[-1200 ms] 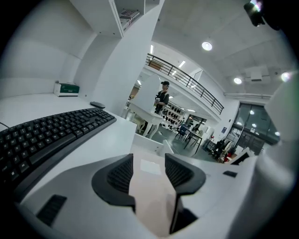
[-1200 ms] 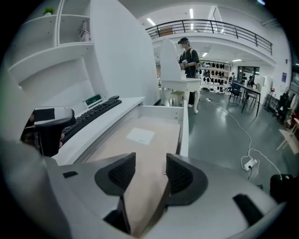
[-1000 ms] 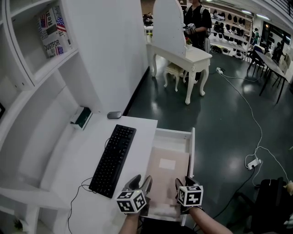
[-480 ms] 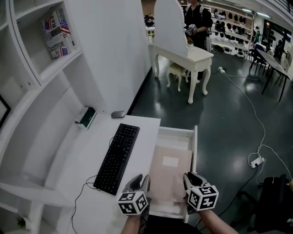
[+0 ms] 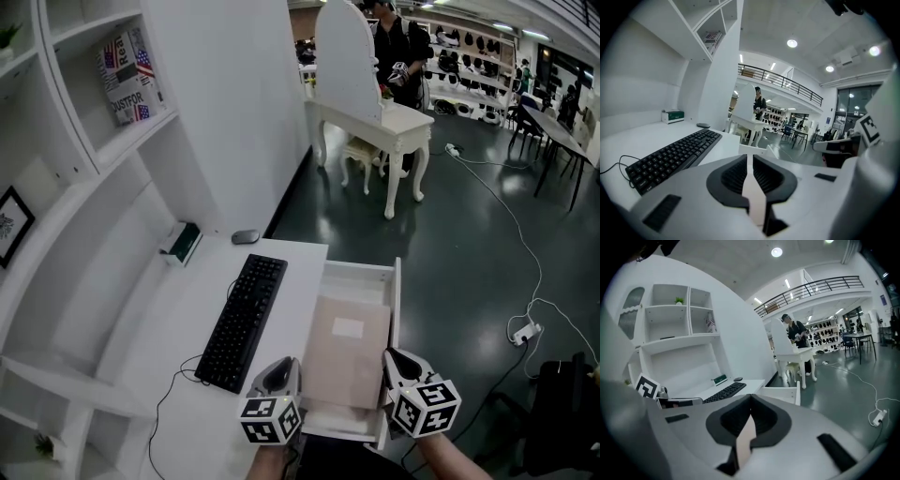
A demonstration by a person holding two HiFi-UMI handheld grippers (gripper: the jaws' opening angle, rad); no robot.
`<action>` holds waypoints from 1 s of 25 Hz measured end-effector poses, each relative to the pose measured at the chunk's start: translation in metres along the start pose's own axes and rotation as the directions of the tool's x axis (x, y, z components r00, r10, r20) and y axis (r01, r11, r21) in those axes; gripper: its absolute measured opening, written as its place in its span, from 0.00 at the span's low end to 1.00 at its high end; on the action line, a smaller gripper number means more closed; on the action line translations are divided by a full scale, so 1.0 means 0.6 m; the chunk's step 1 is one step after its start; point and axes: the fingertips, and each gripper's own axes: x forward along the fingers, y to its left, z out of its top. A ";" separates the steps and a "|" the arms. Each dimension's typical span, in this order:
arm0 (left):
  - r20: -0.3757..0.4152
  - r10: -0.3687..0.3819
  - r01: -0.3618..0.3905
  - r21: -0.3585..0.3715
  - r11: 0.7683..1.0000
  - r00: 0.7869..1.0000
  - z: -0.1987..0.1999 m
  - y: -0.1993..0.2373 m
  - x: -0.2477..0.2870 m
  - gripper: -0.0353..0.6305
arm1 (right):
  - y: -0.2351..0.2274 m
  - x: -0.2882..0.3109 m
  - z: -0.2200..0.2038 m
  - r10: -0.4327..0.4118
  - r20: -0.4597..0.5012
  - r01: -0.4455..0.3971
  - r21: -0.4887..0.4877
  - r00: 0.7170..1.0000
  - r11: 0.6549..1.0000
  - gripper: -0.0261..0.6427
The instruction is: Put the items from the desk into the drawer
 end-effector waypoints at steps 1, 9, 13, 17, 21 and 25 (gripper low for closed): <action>0.006 -0.002 0.002 0.003 1.000 1.000 0.003 -0.003 -0.006 0.11 | 0.002 -0.007 0.006 0.001 0.011 -0.001 -0.006 1.000 1.000 0.04; 0.067 0.012 -0.015 0.037 0.999 0.998 0.027 -0.006 -0.061 0.09 | 0.021 -0.057 0.036 0.022 0.083 -0.020 -0.022 0.996 1.000 0.04; 0.095 0.017 -0.021 0.047 0.999 0.995 0.037 -0.005 -0.087 0.09 | 0.026 -0.076 0.043 0.025 0.112 -0.023 -0.025 0.993 0.999 0.04; 0.110 0.023 -0.030 0.066 0.997 0.994 0.043 -0.004 -0.109 0.09 | 0.031 -0.090 0.044 0.025 0.125 -0.022 -0.027 0.992 0.999 0.04; 0.133 0.021 -0.031 0.078 0.996 0.991 0.052 -0.007 -0.129 0.09 | 0.040 -0.104 0.049 0.024 0.139 -0.019 -0.037 0.990 0.999 0.04; 0.153 0.017 -0.029 0.077 0.997 0.988 0.060 -0.007 -0.143 0.09 | 0.051 -0.114 0.055 0.028 0.150 -0.019 -0.057 0.988 0.998 0.04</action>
